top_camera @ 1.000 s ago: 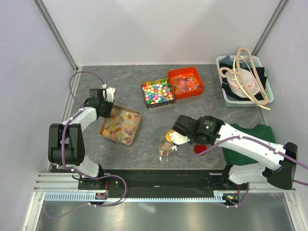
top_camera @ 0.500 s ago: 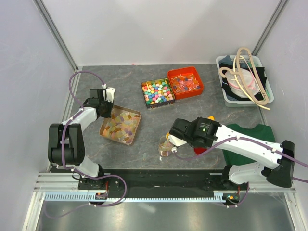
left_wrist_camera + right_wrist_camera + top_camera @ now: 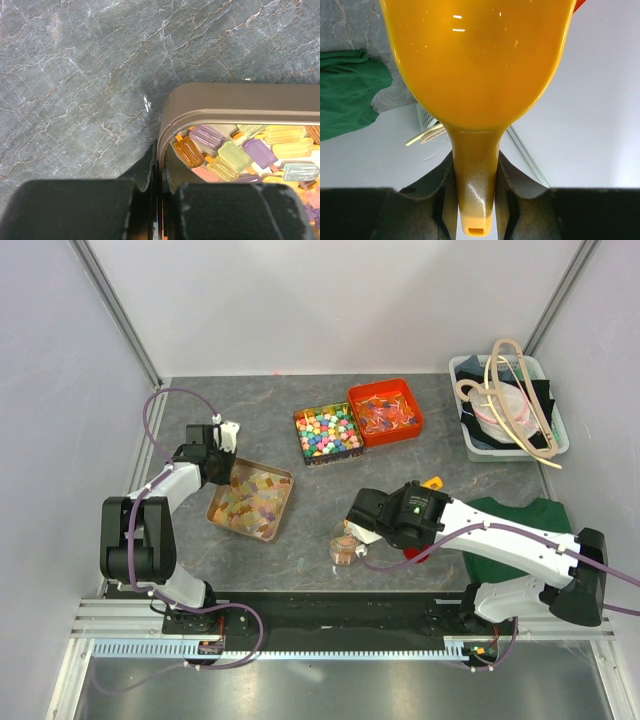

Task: Pack the candies
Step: Place the fake candies in the packing bottle, then place the storage box at the center of the board.

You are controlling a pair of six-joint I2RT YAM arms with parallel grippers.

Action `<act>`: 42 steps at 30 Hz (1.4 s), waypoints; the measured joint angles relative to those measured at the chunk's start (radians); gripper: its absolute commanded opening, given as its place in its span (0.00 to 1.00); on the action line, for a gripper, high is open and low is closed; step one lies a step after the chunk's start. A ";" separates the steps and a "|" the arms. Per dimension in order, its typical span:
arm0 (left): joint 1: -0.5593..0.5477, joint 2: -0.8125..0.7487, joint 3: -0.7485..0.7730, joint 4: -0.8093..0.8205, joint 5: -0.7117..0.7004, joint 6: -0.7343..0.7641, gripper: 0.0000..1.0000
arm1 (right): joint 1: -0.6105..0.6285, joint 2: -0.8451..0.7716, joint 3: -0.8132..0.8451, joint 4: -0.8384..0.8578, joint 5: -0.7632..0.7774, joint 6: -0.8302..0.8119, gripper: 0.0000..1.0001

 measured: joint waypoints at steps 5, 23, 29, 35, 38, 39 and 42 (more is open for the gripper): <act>0.000 0.000 0.000 0.000 0.003 0.000 0.02 | 0.001 0.009 0.013 0.002 0.023 -0.022 0.00; -0.004 0.030 0.000 -0.003 0.061 0.000 0.02 | -0.005 0.080 0.263 0.063 -0.058 -0.010 0.00; -0.044 0.030 -0.001 0.018 0.019 0.000 0.02 | -0.060 0.127 0.272 0.161 -0.164 0.023 0.00; -0.111 0.069 -0.003 0.040 -0.006 0.008 0.02 | -0.118 0.175 0.278 0.217 -0.266 0.048 0.00; -0.135 0.067 -0.015 0.057 -0.030 0.012 0.02 | -0.140 0.176 0.267 0.258 -0.299 0.056 0.00; -0.140 0.066 -0.017 0.060 -0.035 0.013 0.02 | -0.145 0.176 0.262 0.270 -0.307 0.059 0.00; -0.140 0.042 -0.037 0.082 -0.048 0.012 0.02 | -0.159 0.176 0.240 0.309 -0.337 0.071 0.00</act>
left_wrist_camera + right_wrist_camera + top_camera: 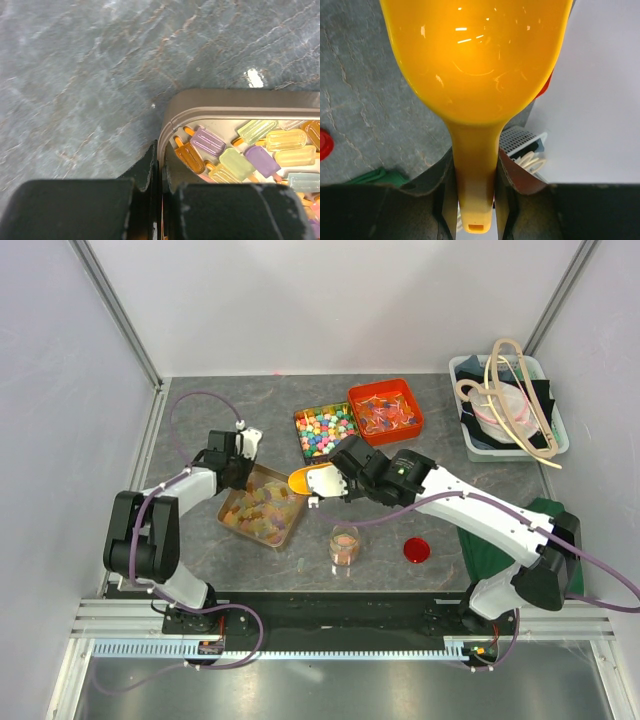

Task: Pack the candies
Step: Place the storage box at the center of the board.

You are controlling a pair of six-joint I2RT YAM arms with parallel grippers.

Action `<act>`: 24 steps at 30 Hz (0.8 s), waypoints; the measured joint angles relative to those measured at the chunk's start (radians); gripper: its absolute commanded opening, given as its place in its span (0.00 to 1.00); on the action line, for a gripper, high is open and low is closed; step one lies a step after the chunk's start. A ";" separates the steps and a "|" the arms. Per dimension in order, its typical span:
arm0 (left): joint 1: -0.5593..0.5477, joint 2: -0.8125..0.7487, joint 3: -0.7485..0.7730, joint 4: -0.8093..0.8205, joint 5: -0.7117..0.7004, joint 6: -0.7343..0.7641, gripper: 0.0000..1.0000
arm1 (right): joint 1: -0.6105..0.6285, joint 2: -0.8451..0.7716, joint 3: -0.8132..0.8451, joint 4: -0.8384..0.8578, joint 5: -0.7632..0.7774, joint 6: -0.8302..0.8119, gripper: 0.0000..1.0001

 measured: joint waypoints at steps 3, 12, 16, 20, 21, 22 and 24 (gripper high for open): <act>0.000 -0.029 -0.019 0.016 -0.006 0.000 0.02 | -0.014 0.002 -0.026 0.036 -0.034 0.016 0.00; -0.009 0.044 0.031 0.000 0.024 0.003 0.07 | -0.030 0.016 -0.118 0.160 -0.104 0.084 0.00; -0.010 0.075 0.057 -0.020 0.027 0.005 0.22 | -0.030 0.024 -0.139 0.230 -0.120 0.125 0.00; -0.011 0.083 0.091 -0.042 0.050 0.008 0.61 | -0.032 0.048 -0.149 0.309 -0.117 0.170 0.00; -0.010 0.082 0.106 -0.050 0.059 0.007 0.66 | -0.034 0.056 -0.152 0.328 -0.117 0.181 0.00; -0.010 0.079 0.119 -0.057 0.068 0.011 0.71 | -0.035 0.063 -0.154 0.340 -0.116 0.190 0.00; -0.003 0.060 0.163 -0.092 0.104 0.001 0.83 | -0.044 0.079 -0.161 0.370 -0.118 0.215 0.00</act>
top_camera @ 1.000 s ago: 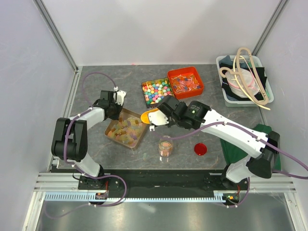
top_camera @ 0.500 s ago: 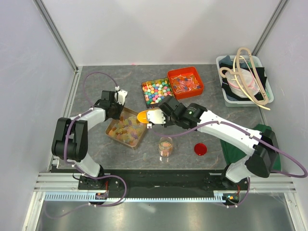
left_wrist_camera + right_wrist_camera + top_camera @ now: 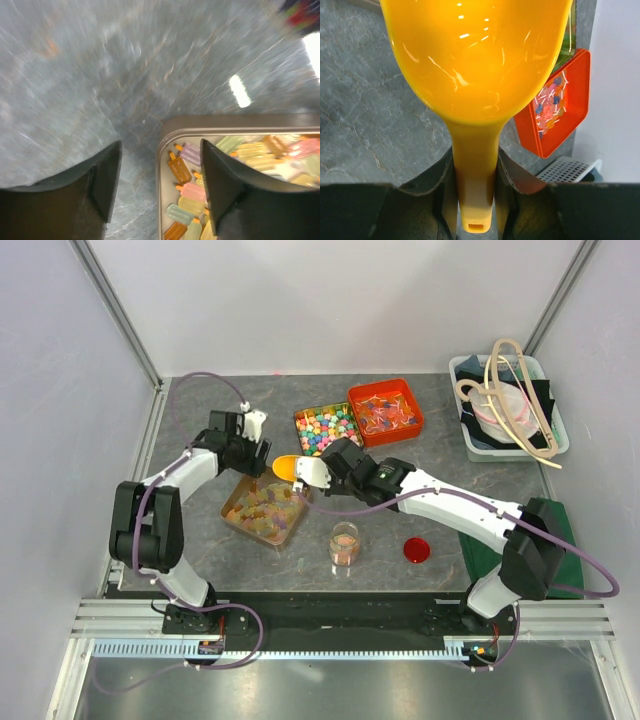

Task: Pack the candies
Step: Adjust the spatula.

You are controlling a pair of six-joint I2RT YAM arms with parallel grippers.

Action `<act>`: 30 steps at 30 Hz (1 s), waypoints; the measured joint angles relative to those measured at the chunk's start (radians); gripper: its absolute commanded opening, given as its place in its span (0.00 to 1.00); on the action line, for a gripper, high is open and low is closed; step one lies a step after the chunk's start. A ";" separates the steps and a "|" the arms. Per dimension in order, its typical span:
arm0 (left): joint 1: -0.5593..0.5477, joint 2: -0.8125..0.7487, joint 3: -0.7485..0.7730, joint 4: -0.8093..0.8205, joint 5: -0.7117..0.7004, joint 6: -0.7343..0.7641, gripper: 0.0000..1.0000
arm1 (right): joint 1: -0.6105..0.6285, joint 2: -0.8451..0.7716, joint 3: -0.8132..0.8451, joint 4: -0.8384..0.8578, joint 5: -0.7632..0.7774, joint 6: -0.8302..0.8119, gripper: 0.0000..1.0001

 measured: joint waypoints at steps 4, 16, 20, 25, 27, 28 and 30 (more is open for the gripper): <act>0.026 -0.059 0.071 -0.047 0.090 -0.004 0.92 | -0.021 0.006 -0.013 0.032 -0.011 0.034 0.00; 0.158 -0.109 0.220 -0.205 0.722 -0.040 0.94 | -0.055 0.022 -0.030 0.102 -0.027 0.089 0.00; 0.152 -0.065 0.220 -0.246 0.870 -0.044 0.92 | -0.055 0.042 -0.030 0.105 -0.026 0.093 0.00; 0.155 -0.040 0.227 -0.269 0.943 -0.047 0.86 | -0.055 0.045 -0.030 0.109 -0.025 0.093 0.00; 0.161 -0.039 0.233 -0.272 0.954 -0.052 0.84 | -0.055 0.045 -0.030 0.113 -0.024 0.093 0.00; 0.166 -0.039 0.235 -0.273 0.961 -0.056 0.83 | -0.055 0.045 -0.030 0.116 -0.021 0.093 0.00; 0.182 -0.039 0.237 -0.271 0.973 -0.070 0.82 | -0.055 0.044 -0.034 0.124 -0.014 0.093 0.00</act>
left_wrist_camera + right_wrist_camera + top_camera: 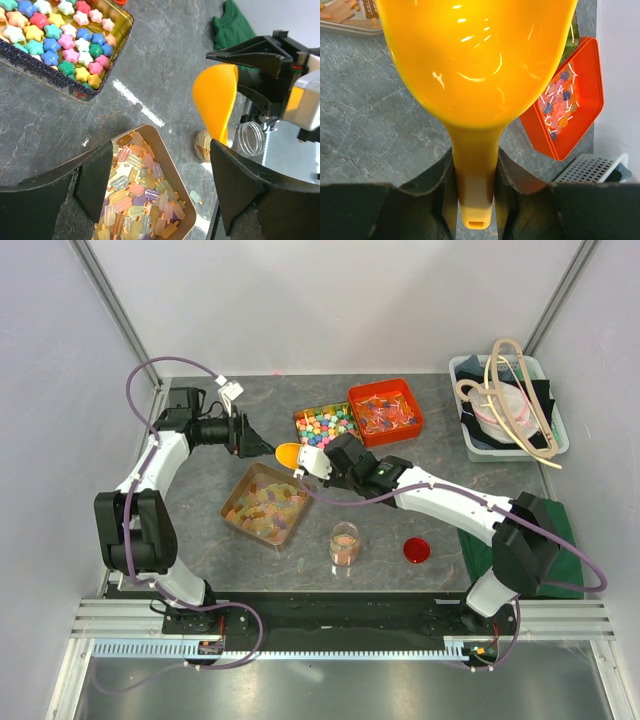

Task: Pack the candies
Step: Adjust the spatula.

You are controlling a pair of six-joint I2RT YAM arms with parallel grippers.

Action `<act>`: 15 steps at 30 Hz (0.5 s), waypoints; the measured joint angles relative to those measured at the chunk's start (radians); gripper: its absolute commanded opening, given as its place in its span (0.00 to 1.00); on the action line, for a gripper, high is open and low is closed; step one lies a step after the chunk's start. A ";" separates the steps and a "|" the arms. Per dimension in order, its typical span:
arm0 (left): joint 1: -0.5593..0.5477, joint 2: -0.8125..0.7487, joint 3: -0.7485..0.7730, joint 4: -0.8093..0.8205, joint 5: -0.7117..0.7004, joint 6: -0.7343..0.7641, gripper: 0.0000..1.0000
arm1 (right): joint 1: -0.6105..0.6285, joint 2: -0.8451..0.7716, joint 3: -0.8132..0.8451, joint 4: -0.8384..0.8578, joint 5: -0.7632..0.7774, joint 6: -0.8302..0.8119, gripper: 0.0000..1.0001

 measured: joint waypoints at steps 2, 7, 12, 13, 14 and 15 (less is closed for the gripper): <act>0.019 0.000 0.000 0.003 0.017 -0.014 0.82 | 0.000 -0.003 -0.010 0.012 0.010 0.000 0.00; 0.042 0.000 0.000 0.018 0.050 -0.040 0.79 | 0.000 -0.014 -0.032 0.020 0.030 0.000 0.00; 0.038 0.000 0.000 0.022 0.108 -0.052 0.78 | 0.000 -0.014 -0.034 0.022 0.038 0.000 0.00; 0.037 0.000 0.000 0.022 0.117 -0.053 0.78 | 0.000 -0.014 -0.034 0.023 0.037 0.000 0.00; 0.034 0.000 0.000 0.022 0.122 -0.053 0.78 | 0.000 -0.014 -0.034 0.023 0.037 0.000 0.00; 0.031 0.000 0.000 0.022 0.126 -0.053 0.78 | 0.000 -0.014 -0.034 0.023 0.037 0.000 0.00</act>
